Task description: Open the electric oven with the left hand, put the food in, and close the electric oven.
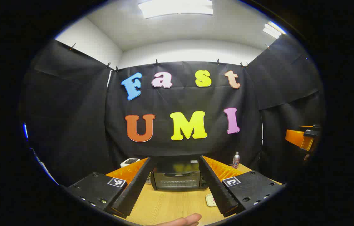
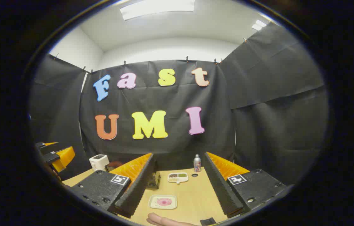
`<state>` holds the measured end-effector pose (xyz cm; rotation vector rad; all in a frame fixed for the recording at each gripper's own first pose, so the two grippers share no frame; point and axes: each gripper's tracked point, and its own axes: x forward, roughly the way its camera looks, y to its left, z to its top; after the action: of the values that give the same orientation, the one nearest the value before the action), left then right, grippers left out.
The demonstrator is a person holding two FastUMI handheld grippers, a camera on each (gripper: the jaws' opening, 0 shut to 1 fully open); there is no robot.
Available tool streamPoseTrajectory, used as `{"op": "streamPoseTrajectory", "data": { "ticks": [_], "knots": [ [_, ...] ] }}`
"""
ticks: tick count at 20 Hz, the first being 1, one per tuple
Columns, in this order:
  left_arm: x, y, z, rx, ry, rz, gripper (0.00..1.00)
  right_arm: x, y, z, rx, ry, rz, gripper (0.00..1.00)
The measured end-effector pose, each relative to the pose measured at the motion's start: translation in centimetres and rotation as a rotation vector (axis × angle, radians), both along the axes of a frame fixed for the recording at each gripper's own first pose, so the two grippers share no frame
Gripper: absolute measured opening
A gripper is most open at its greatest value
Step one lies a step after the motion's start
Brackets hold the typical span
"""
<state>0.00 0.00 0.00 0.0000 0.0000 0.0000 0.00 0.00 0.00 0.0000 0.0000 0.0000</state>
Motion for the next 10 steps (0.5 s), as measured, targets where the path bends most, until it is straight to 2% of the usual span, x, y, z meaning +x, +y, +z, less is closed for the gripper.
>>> {"op": "streamPoseTrajectory", "data": {
  "ticks": [1, 10],
  "knots": [
    [0.18, -0.12, -0.16, 0.000, 0.001, -0.004, 0.96, -0.08, -0.03, 0.01, -0.002, -0.002, 0.001, 0.96],
    [0.23, -0.40, -0.77, -0.011, 0.013, -0.021, 0.96, -0.29, -0.22, 0.53, -0.014, -0.040, 0.001, 0.96]
  ]
}}
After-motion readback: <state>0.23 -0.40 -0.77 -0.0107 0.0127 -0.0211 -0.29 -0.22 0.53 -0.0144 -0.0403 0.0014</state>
